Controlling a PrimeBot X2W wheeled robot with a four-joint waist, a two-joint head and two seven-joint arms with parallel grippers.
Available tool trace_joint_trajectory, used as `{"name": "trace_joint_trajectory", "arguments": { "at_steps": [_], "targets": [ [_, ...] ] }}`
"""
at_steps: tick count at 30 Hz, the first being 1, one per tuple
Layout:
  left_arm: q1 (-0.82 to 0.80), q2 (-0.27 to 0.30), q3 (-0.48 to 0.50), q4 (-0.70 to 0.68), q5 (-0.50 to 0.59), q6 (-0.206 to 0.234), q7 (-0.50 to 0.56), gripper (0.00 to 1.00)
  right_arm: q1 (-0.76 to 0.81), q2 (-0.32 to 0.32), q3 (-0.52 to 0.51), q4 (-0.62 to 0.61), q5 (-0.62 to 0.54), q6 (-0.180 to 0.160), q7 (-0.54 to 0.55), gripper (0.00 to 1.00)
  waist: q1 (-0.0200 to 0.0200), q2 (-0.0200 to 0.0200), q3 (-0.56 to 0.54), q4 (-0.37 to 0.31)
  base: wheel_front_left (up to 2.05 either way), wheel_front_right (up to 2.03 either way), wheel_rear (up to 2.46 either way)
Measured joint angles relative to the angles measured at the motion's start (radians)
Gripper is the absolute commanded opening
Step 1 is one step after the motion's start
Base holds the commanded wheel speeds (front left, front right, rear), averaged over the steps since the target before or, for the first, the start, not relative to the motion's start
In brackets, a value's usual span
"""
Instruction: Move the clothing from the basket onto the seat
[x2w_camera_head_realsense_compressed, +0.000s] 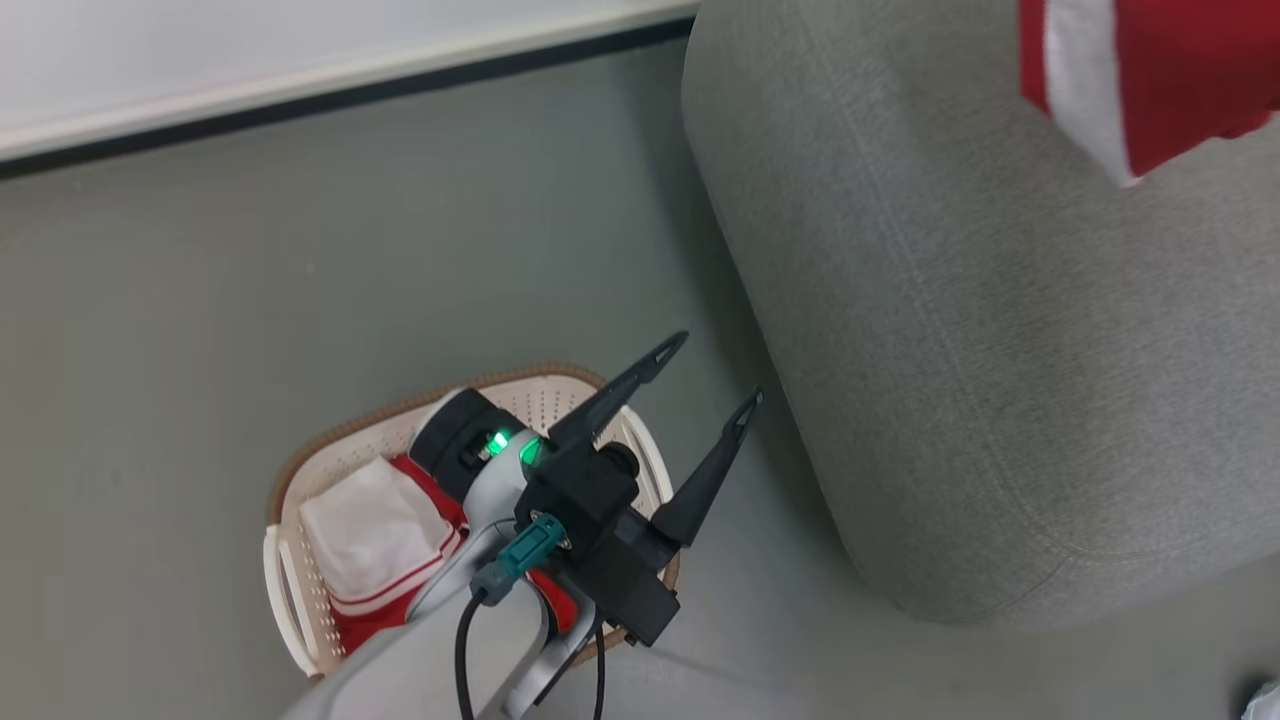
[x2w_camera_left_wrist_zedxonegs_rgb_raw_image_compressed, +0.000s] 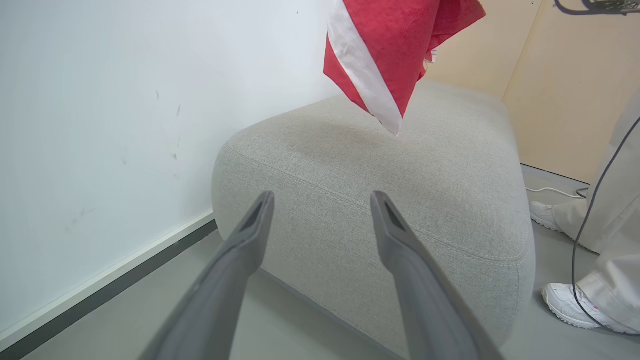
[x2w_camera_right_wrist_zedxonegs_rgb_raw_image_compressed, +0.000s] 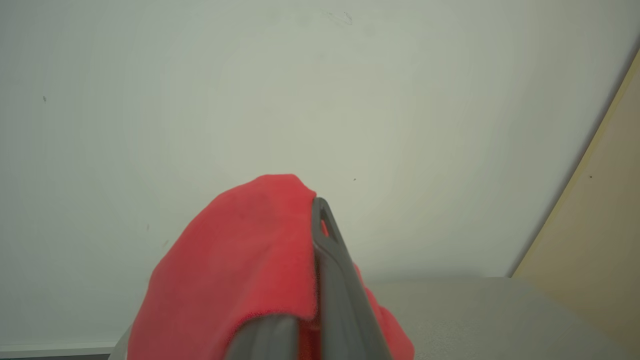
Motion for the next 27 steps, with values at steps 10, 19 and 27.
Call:
{"name": "trace_joint_trajectory", "arguments": {
  "at_steps": [10,19,27],
  "targets": [
    [-0.068,0.045,0.019,-0.084,0.054,0.013,0.015,1.0,-0.098,-0.046,-0.034,0.103,-0.005,0.003,-0.002,0.0,-0.0002,0.0,0.132,0.014,0.0,0.0,0.0],
    [-0.137,0.074,0.027,-0.14,0.099,0.022,0.056,1.0,-0.155,0.003,-0.035,0.206,0.004,-0.003,-0.025,0.0,-0.0001,0.0,0.264,0.007,0.0,0.0,0.0],
    [-0.146,0.086,0.026,-0.131,0.112,0.022,0.066,1.0,-0.157,0.09,0.004,0.315,0.003,-0.006,-0.056,0.46,-0.0001,0.0,0.346,-0.008,0.0,0.0,0.0]
  ]
}}
